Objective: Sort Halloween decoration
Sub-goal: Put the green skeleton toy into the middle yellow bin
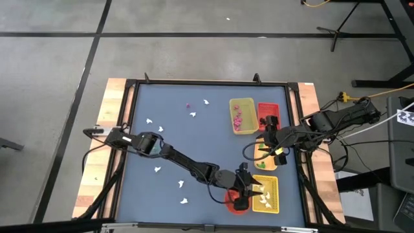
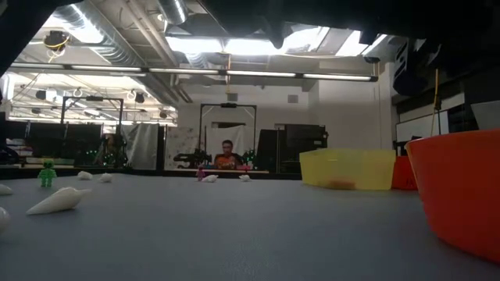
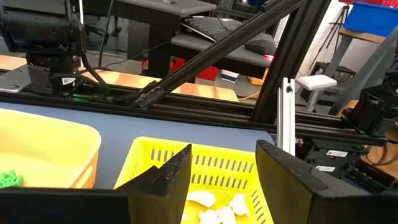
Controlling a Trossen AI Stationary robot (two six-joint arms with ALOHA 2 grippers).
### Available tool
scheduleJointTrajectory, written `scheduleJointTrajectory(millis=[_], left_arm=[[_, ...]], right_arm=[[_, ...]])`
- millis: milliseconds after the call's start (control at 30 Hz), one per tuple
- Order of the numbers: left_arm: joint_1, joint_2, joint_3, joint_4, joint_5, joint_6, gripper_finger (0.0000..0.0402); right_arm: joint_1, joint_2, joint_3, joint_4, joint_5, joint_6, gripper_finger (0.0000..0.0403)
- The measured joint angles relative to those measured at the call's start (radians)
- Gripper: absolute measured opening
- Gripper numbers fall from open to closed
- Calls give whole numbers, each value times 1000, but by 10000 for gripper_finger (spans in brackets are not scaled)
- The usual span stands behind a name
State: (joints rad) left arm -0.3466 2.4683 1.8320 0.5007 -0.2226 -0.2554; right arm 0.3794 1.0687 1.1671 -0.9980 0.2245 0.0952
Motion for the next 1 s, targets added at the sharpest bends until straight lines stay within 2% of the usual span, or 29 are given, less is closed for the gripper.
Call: scheduleJointTrajectory(millis=[533,1000], left_arm=[[12,-17,-1,-40,4,-2,165],[51,-283,-1,-621,31,-5,165]], right_arm=[[0,0,0,0,0,0,205],[0,0,0,-8,-4,0,205]])
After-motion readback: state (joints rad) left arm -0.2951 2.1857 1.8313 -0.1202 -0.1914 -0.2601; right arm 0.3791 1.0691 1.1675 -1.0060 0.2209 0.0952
